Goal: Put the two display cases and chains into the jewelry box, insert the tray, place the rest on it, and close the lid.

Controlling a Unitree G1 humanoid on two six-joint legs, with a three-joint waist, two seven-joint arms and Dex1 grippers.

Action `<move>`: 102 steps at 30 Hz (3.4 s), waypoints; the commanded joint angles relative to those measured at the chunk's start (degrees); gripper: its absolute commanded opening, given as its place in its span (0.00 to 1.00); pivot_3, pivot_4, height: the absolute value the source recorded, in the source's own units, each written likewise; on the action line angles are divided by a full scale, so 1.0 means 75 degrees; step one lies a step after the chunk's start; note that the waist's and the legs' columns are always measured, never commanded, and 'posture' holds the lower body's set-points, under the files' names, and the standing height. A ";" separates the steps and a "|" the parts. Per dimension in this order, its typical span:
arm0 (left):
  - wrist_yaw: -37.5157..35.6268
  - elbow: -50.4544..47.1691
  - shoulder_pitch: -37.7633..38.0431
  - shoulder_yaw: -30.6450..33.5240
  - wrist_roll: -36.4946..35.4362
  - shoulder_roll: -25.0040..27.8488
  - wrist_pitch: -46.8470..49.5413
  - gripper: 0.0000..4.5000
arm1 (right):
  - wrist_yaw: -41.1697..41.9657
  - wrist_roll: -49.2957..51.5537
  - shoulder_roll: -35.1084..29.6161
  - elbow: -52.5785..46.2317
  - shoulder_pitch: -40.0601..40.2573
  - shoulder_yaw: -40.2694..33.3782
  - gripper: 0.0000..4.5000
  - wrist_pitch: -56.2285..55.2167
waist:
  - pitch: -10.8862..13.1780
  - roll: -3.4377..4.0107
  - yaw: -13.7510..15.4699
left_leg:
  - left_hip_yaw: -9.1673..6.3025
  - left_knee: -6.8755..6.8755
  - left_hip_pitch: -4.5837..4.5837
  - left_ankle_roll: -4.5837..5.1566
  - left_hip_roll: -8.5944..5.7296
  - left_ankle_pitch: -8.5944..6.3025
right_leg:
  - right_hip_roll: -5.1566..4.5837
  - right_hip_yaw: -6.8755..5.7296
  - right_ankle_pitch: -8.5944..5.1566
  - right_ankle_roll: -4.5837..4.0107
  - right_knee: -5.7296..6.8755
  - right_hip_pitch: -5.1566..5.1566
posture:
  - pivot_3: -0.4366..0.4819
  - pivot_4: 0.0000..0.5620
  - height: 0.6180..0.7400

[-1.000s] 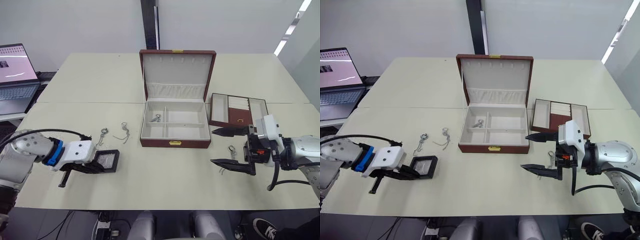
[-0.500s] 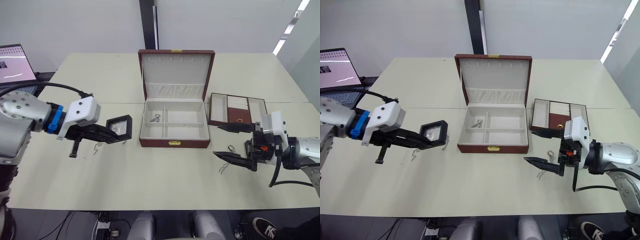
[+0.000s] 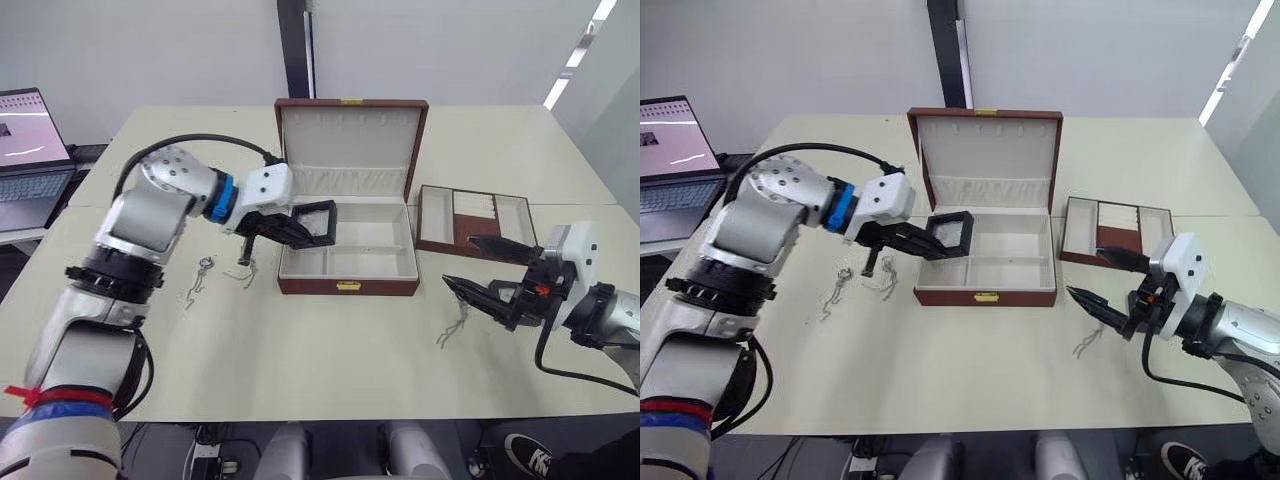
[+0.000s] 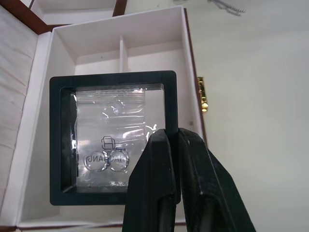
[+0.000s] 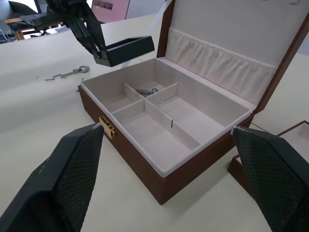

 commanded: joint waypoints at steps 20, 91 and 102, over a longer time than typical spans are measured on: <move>0.1451 0.4324 -0.1757 -0.0181 0.1775 -0.2794 -0.2348 0.00 | -0.1057 0.0139 0.0301 -0.0991 0.0802 -0.0453 1.00 0.0000 | 0.0011 -0.0018 -0.0010 | -0.0003 0.0006 -0.0003 0.0002 -0.0009 0.0001 | -0.0004 0.0001 0.0001 0.0003 0.0007 0.0000 | 0.48 0.27 1.00; 0.1208 -0.1661 0.2052 0.3646 -0.1523 0.0123 0.3178 1.00 | 0.0403 -0.0425 0.0111 0.1448 0.1190 -0.1325 1.00 -0.0920 | 0.0006 -0.0012 -0.0154 | -0.0006 0.0014 0.0016 0.0001 -0.0001 0.0003 | -0.0003 0.0013 0.0001 0.0003 0.0048 -0.0004 | 0.48 0.27 1.00; 0.4147 -0.2696 0.5547 0.6602 -0.1735 0.0382 0.3163 1.00 | 0.0506 -0.1341 0.0318 0.4473 0.0461 -0.1501 1.00 -0.2168 | 0.0004 -0.0008 -0.0083 | 0.0007 0.0007 0.0028 0.0001 0.0002 0.0002 | -0.0010 0.0024 0.0001 0.0002 0.0044 -0.0002 | 0.48 0.27 1.00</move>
